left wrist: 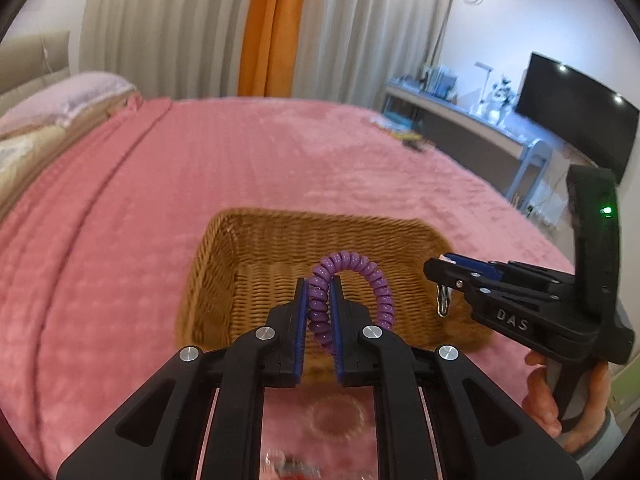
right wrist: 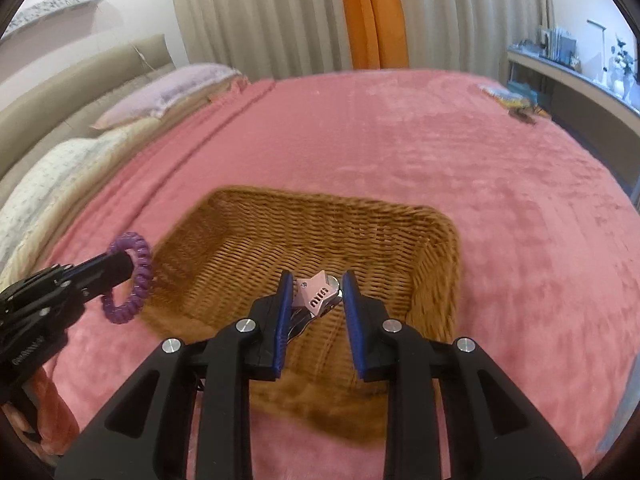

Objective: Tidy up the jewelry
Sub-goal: 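Carry both items to the wicker basket and open both tools to drop them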

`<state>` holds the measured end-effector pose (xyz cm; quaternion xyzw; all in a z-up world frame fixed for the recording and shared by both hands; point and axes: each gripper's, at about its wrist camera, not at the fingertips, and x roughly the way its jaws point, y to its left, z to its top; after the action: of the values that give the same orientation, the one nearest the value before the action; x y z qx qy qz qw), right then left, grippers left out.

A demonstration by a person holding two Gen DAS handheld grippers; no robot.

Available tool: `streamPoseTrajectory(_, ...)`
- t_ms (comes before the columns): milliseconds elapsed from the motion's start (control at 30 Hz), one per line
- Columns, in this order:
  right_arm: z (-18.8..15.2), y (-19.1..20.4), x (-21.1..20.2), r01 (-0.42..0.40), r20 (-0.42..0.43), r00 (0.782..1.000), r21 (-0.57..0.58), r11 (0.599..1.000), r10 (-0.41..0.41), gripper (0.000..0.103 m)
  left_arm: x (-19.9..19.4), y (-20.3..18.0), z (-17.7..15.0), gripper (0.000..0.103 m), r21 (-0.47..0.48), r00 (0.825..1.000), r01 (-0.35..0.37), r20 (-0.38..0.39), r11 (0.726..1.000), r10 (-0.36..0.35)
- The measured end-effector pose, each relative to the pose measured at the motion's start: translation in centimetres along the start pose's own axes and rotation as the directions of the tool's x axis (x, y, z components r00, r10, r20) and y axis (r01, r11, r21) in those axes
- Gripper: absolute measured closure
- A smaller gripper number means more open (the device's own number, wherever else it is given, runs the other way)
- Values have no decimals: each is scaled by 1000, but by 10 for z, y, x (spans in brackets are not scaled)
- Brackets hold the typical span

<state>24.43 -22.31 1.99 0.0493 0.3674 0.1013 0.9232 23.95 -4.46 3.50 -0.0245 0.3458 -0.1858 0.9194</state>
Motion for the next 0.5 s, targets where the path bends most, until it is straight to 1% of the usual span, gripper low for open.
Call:
streamPoseTrajectory(167,-1,-1,41,39,-69,997,-19,999,-40,80,45,14,2,94,-26,997,-18,-80,1000,16)
streamPoseTrajectory(267,-6,0,52,65,-84,994,-41,997,-68,80,57,15,-2,94,-26,995,-20,-102,999,17)
streamPoseTrajectory(400,-11,3,58,86,-96,991,-62,994,-91,80,62,12,-9,93,-16,993,-27,-119,999,25)
streamPoseTrajectory(467,-11,3,60,73,-114,990,-59,996,-80,78,60,12,-11,87,-15,992,-22,-122,1000,20)
streamPoseTrajectory(500,-11,3,58,72,-111,991,-57,996,-78,72,56,12,-12,81,-15,993,-20,-117,1000,18)
